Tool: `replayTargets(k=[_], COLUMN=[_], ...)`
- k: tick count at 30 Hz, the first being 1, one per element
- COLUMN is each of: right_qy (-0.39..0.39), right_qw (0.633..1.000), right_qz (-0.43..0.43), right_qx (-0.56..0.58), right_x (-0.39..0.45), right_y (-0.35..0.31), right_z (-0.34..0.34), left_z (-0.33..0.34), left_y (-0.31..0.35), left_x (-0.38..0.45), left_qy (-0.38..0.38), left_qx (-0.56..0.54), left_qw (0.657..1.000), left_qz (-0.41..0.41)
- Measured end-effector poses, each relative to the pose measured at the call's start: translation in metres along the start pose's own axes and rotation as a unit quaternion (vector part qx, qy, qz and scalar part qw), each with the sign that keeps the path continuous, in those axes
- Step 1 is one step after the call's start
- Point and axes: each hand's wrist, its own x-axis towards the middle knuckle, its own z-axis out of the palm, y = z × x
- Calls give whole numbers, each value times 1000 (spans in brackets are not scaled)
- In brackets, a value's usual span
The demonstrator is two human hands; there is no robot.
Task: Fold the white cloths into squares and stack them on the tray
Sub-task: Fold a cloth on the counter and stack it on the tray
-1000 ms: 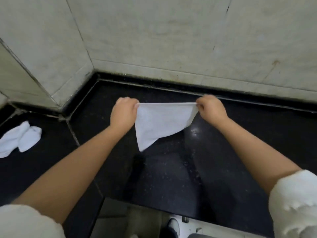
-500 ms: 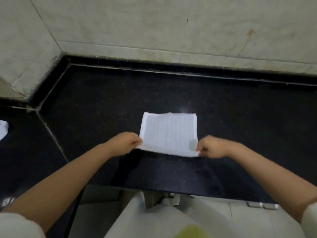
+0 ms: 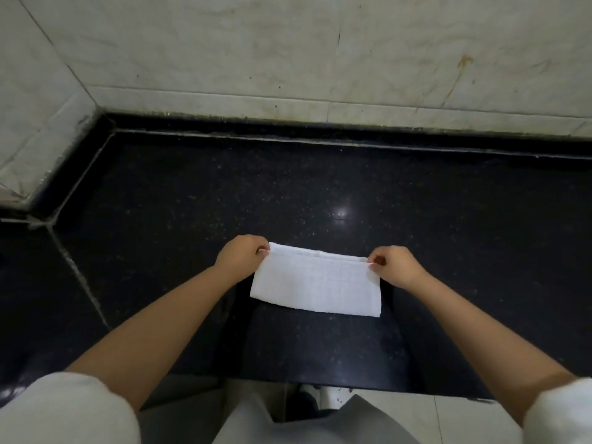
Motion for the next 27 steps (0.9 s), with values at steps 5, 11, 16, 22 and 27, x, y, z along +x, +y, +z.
replayTargets(k=[5,11,16,22,27], right_qy=[82,110,83,13,217], right_qw=[996,994,993,978,951], right_qz=[18,-9,-48,-90,-180], right_qx=[-6,-6,-66,-187,-129], right_x=[8,10,14,22,22], right_y=[6,13,15,15,2], right_z=[19,27,27,18,-37], left_z=[20,34,32,26,-31], left_y=[3,-3,-7,-5,15], left_x=[26,34,38,31,32], left_qy=[30,46,6,-42,124], left_qx=[45,73,99,227,203], left_qw=[998,996,994,969,951], left_qz=[9,19,51,90,199])
